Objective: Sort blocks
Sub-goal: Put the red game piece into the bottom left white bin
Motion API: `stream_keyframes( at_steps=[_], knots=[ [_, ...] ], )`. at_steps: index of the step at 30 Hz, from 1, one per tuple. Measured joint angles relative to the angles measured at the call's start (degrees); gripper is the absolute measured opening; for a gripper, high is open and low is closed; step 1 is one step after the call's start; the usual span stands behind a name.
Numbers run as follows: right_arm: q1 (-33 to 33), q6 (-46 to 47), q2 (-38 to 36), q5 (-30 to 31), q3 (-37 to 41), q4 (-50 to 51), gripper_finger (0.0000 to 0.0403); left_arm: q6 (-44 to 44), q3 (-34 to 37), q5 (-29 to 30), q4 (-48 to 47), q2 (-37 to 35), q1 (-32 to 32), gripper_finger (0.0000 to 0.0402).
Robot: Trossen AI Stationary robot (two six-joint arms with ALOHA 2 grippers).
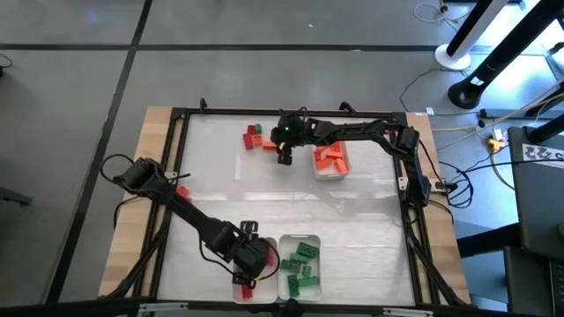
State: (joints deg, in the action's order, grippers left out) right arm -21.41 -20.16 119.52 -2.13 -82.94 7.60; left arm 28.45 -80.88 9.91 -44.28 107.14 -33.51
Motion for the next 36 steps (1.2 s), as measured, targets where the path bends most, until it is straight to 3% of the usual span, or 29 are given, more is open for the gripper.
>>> stream_keyframes(
  at_steps=[4,9,12,16,18,20,25,32,36],
  knots=[
    [0.0,0.23,0.0,-0.72,0.0,0.41,0.0186,1.85,0.0,-0.68,-0.33,0.71,-0.78,0.0219],
    [0.0,0.21,0.0,-0.92,0.02,0.88,0.0186,10.86,-1.03,-14.45,0.08,0.16,-0.4,0.0221],
    [0.0,0.22,0.0,-0.94,0.02,0.91,0.0186,11.37,-1.95,-17.49,-2.23,-0.31,-0.11,0.0221],
    [0.02,0.24,0.0,-0.94,0.02,1.7,0.0186,7.62,-1.81,-15.46,-2.92,-0.18,-0.31,0.0221],
    [0.02,0.23,0.0,-1.01,0.02,2.25,0.0186,1.8,-1.96,-16.34,-0.86,-0.31,-0.32,0.0221],
    [0.02,0.24,0.0,-1.04,0.02,2.53,0.0186,-2.96,-1.96,-14.38,-4.74,-0.83,-0.74,0.0221],
    [0.02,0.26,0.0,-1.09,0.04,2.69,0.0186,3.07,-1.82,-6.59,-15.61,-0.95,-0.38,0.0221],
    [0.02,0.26,0.0,-1.09,0.04,2.66,0.0186,2.6,-1.84,-3.29,-17.66,-0.95,-0.18,0.0221],
    [0.02,0.24,0.0,-1.22,0.04,2.72,0.0186,0.5,-1.84,1.43,-17.89,-0.95,-0.14,0.0221]
  ],
)
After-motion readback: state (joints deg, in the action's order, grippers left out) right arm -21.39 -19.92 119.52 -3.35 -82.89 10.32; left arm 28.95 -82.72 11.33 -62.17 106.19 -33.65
